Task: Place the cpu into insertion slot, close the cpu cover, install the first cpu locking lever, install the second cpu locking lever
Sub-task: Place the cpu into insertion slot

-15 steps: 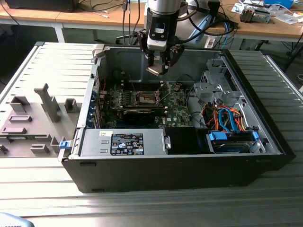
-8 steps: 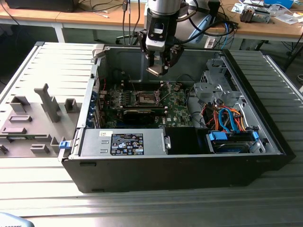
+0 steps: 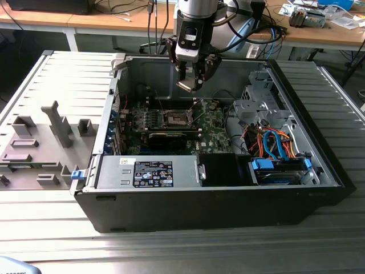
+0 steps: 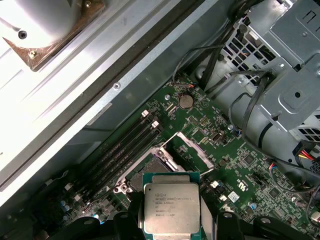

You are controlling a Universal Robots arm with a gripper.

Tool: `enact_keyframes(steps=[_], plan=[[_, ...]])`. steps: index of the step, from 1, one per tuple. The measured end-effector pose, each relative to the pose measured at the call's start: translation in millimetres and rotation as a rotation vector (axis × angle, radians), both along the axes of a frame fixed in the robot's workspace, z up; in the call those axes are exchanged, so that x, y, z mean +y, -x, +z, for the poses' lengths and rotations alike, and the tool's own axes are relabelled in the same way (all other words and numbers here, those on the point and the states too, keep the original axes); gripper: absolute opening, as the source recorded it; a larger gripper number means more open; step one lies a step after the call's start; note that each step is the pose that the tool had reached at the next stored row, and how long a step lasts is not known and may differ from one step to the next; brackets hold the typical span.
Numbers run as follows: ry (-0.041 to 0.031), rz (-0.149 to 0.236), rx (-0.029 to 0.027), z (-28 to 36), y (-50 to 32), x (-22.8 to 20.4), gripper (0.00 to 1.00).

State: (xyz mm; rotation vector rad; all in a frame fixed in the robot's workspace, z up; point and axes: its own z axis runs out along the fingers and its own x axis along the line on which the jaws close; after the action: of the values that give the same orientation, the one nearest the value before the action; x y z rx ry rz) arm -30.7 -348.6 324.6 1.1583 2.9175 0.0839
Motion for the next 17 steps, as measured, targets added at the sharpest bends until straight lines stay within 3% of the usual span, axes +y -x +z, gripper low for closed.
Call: enact_keyframes(steps=[17], plan=[[0.0000,-0.019,0.0000,-0.4,0.0,0.0,0.55]])
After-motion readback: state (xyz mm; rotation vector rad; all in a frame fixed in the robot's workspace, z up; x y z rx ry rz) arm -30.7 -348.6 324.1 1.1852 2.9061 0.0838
